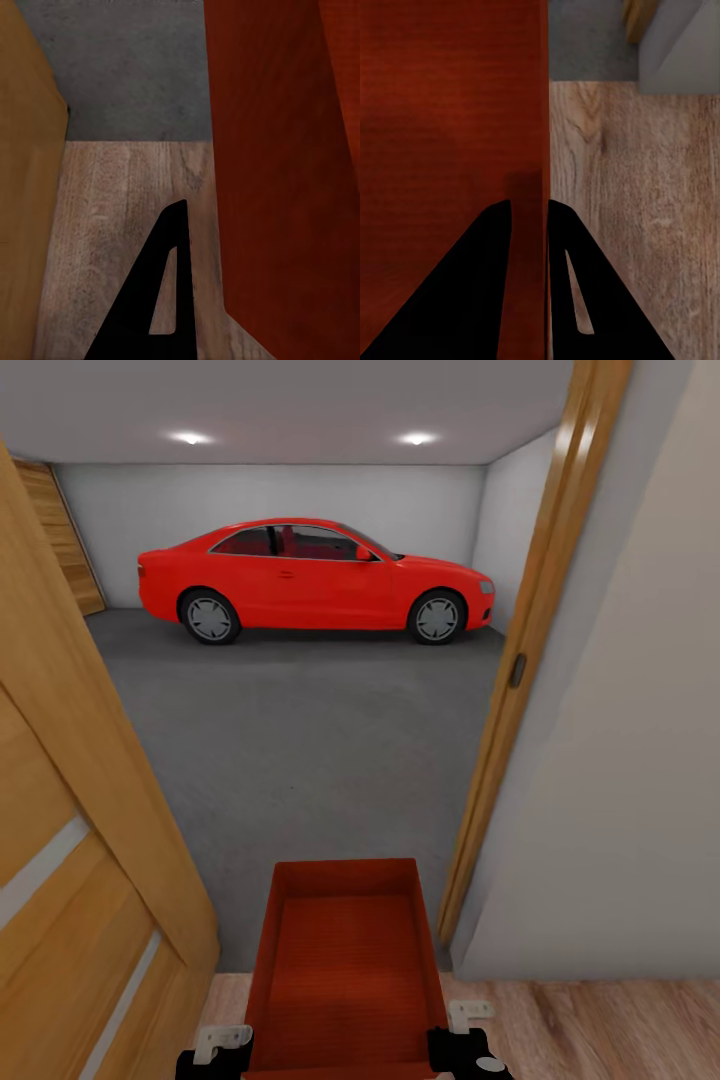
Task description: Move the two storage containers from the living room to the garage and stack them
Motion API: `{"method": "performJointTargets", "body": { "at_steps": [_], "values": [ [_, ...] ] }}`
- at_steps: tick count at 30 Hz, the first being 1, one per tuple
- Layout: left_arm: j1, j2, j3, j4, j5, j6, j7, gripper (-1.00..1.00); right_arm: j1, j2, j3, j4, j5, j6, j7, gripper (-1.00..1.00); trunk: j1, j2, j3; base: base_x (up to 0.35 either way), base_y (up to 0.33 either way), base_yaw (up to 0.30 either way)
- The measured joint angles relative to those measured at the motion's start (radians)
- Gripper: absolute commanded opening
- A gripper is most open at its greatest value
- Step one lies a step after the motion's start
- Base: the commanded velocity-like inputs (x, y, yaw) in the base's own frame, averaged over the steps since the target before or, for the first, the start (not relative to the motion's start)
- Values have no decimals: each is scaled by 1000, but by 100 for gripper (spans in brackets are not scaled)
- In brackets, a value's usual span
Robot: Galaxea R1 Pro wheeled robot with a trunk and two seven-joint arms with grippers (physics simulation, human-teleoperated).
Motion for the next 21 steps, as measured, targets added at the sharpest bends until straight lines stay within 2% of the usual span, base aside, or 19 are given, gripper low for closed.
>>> {"method": "performJointTargets", "body": {
  "at_steps": [21],
  "values": [
    [0, 0, 0, 0, 0, 0, 0, -100, 0, 0, 0, 0, 0, 0, 0, -100, 0, 0, 0, 27, 46, 0]
  ]
}}
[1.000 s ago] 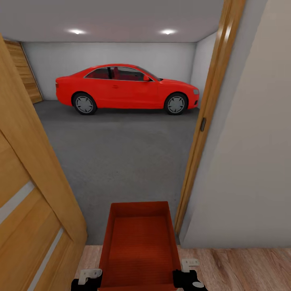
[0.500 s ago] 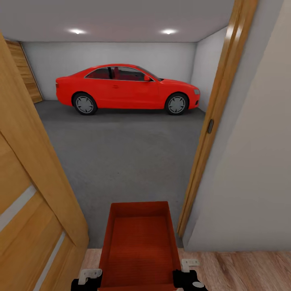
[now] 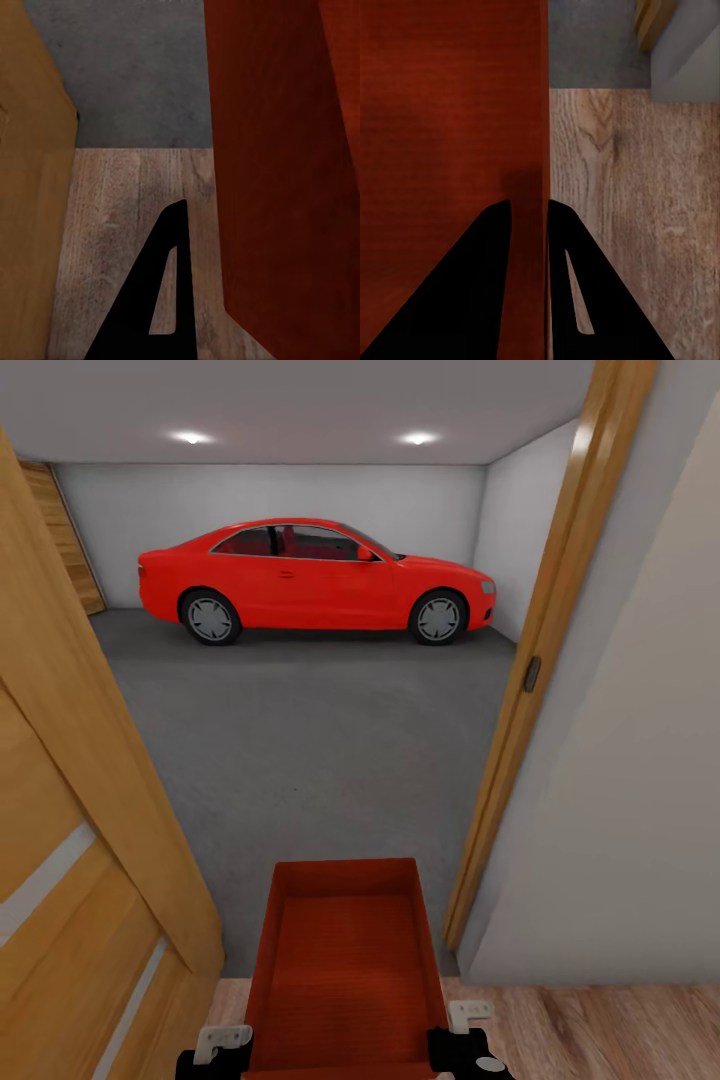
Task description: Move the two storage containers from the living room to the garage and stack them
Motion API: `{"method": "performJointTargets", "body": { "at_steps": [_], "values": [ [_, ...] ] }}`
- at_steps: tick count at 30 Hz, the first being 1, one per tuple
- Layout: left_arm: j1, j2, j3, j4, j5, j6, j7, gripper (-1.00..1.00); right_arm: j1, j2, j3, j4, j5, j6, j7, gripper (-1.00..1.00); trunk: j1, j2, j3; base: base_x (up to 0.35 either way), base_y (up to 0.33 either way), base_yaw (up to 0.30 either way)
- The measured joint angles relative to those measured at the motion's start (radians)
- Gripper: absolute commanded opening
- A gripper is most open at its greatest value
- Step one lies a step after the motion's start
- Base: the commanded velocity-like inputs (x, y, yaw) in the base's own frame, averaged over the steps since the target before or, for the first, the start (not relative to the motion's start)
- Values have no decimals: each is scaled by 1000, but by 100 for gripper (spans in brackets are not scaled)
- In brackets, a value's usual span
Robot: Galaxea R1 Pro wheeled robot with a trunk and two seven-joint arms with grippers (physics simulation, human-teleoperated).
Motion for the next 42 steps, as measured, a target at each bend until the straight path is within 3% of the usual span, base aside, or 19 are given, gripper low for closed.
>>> {"method": "performJointTargets", "body": {
  "at_steps": [19, 28, 42],
  "values": [
    [0, 0, 0, 0, 0, 0, 0, -100, 0, 0, 0, 0, 0, 0, 0, -100, 0, 0, 0, 4, 2, 0],
    [0, 0, 0, 0, 0, 0, 0, -100, 0, 0, 0, 0, 0, 0, 0, -100, 0, 0, 0, 207, 56, 0],
    [0, 0, 0, 0, 0, 0, 0, -100, 0, 0, 0, 0, 0, 0, 0, -100, 0, 0, 0, 40, 11, 0]
  ]
}}
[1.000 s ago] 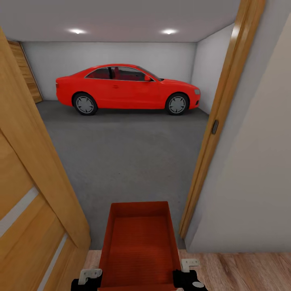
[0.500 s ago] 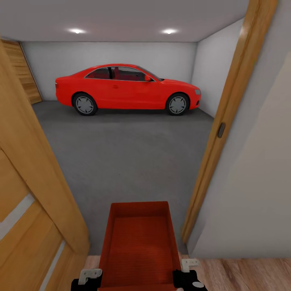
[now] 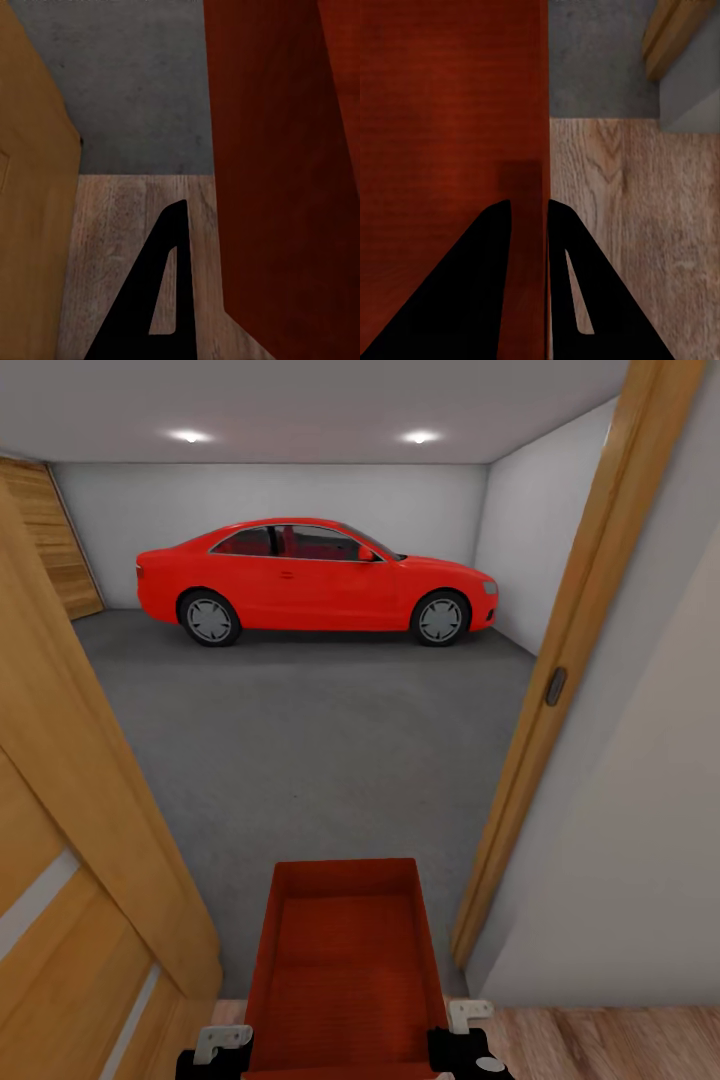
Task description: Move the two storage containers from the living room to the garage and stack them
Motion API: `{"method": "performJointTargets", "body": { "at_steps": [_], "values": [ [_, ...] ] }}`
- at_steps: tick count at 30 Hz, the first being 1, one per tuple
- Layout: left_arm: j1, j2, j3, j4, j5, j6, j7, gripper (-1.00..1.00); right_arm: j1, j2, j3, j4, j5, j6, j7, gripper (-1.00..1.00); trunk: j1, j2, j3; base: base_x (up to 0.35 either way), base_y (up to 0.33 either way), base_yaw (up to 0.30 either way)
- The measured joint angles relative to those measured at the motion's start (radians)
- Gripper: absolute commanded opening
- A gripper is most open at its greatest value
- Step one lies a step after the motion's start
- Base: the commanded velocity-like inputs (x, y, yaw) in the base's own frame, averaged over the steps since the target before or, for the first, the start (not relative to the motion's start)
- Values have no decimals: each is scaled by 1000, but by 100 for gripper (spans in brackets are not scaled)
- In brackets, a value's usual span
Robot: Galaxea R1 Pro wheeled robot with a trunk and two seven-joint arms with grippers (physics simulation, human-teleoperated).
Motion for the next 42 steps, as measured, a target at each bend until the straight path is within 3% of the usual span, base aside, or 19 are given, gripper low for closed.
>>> {"method": "performJointTargets", "body": {
  "at_steps": [42],
  "values": [
    [0, 0, 0, 0, 0, 0, 0, -100, 0, 0, 0, 0, 0, 0, 0, -100, 0, 0, 0, 46, 30, 0]
  ]
}}
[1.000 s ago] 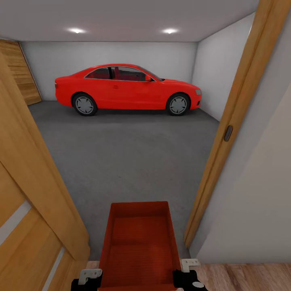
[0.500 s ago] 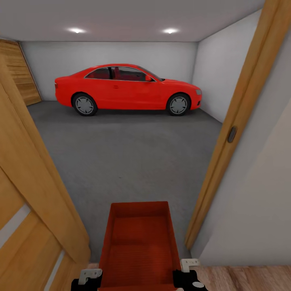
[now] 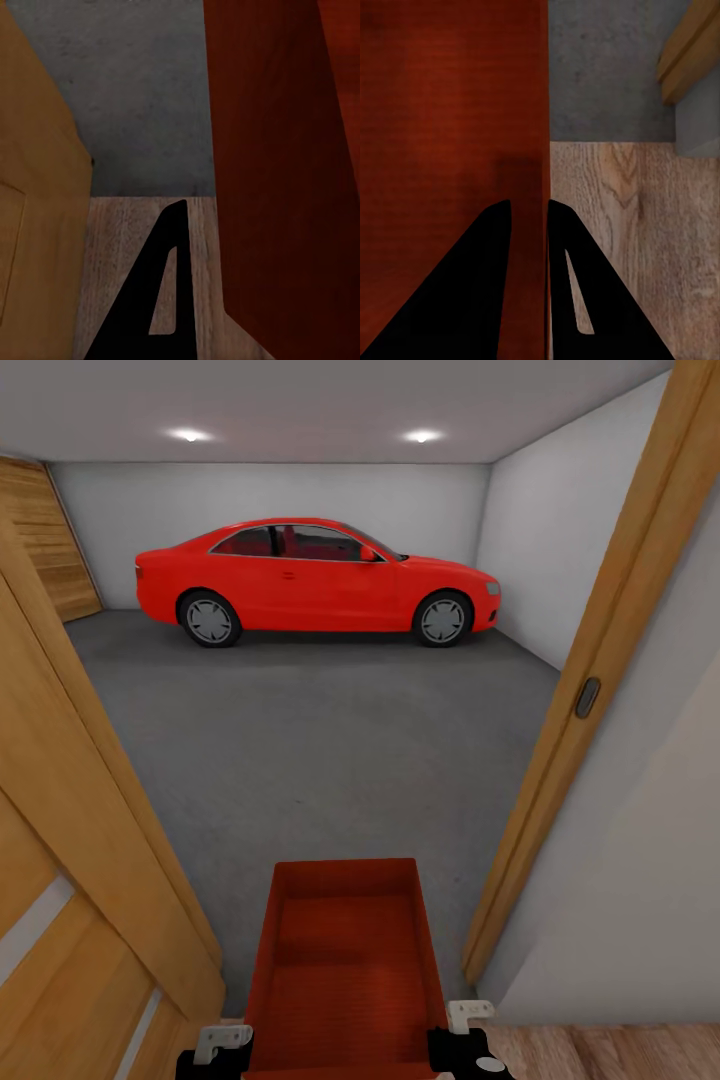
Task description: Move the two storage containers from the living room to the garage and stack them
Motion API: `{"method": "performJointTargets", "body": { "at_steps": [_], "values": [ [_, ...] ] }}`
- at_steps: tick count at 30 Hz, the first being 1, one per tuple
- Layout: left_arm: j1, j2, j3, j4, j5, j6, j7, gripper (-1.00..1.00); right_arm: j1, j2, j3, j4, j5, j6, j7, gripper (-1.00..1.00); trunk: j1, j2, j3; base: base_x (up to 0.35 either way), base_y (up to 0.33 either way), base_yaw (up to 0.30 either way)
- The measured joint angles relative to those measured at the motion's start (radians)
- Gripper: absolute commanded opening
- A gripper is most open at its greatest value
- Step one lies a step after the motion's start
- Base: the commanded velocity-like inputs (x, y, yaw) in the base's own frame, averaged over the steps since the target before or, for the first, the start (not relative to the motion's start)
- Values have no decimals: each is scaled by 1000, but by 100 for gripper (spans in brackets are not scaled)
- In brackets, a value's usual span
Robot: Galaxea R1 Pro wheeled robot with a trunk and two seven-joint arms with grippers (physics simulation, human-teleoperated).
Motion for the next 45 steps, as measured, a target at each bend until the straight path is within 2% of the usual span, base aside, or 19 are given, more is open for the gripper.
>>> {"method": "performJointTargets", "body": {
  "at_steps": [25, 45],
  "values": [
    [0, 0, 0, 0, 0, 0, -1, -100, 0, 0, 0, 0, 0, 0, 0, -100, 0, 0, 0, 1, 0, -46],
    [0, 0, 0, 0, 0, 0, -1, -100, 0, 0, 1, 0, 0, 0, 0, -100, 0, 0, 0, 109, 0, 0]
  ]
}}
